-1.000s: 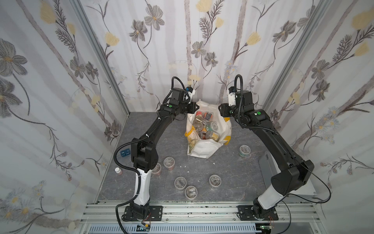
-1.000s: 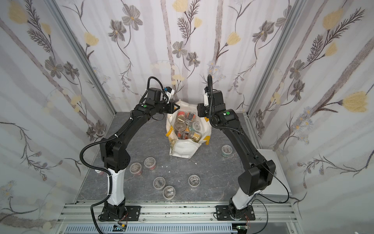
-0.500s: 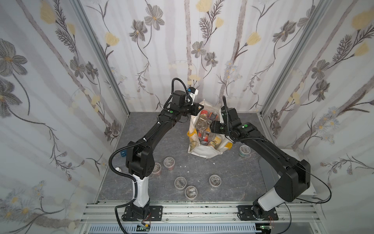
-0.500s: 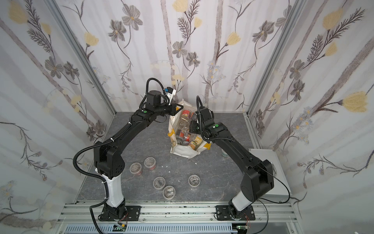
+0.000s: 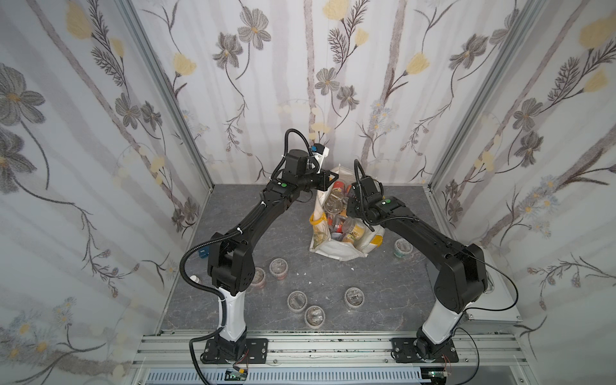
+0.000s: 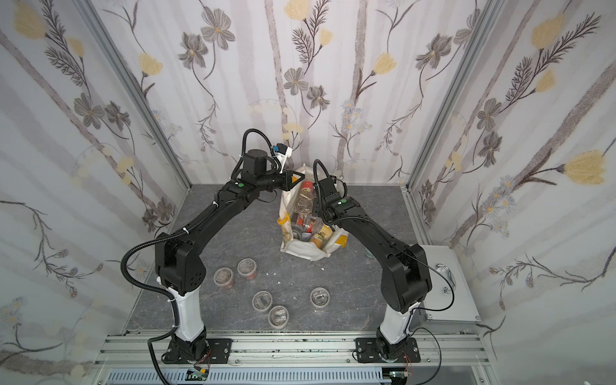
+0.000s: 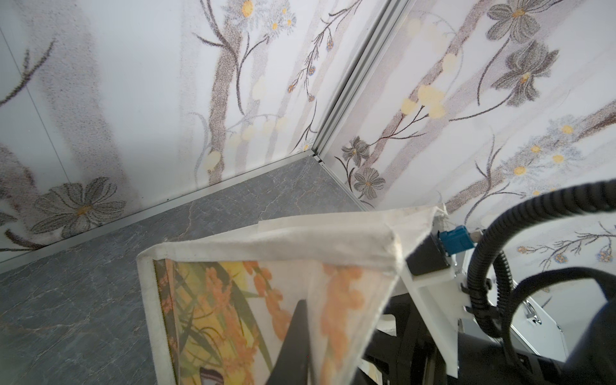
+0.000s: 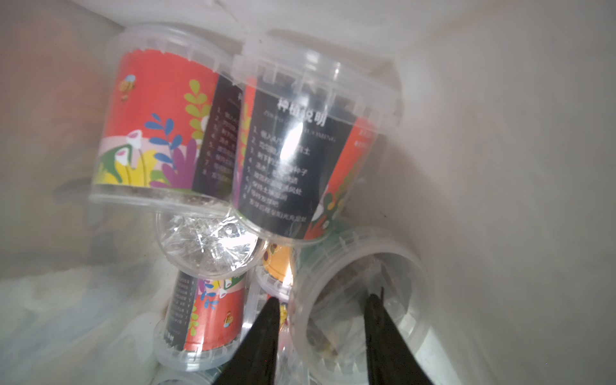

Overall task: Take out the seed jars from the canvas bag
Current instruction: Pick up the seed jar from the canvas bag.

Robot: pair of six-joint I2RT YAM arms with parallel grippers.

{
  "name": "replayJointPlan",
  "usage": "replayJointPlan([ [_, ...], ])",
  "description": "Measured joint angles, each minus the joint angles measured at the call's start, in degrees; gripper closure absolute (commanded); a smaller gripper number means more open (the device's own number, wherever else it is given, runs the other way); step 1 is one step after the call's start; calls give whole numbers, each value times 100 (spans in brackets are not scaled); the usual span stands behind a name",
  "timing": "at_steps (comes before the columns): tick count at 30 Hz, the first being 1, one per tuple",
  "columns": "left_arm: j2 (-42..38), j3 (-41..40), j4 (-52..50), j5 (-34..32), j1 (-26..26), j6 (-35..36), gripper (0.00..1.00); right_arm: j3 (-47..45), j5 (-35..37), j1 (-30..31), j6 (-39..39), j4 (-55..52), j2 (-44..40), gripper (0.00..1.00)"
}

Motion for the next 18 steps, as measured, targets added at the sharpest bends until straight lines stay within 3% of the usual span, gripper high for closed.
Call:
replayJointPlan([
  [7,0,0,-9,-24,-7,-15,100,140,48,0,44,-107,173,78],
  [14,0,-15,-7,-44,-17,-15,100,289,105,-4,90,-341,339,68],
  [18,0,-20,-11,-66,-17,-22,100,444,125,-7,129,-450,509,71],
])
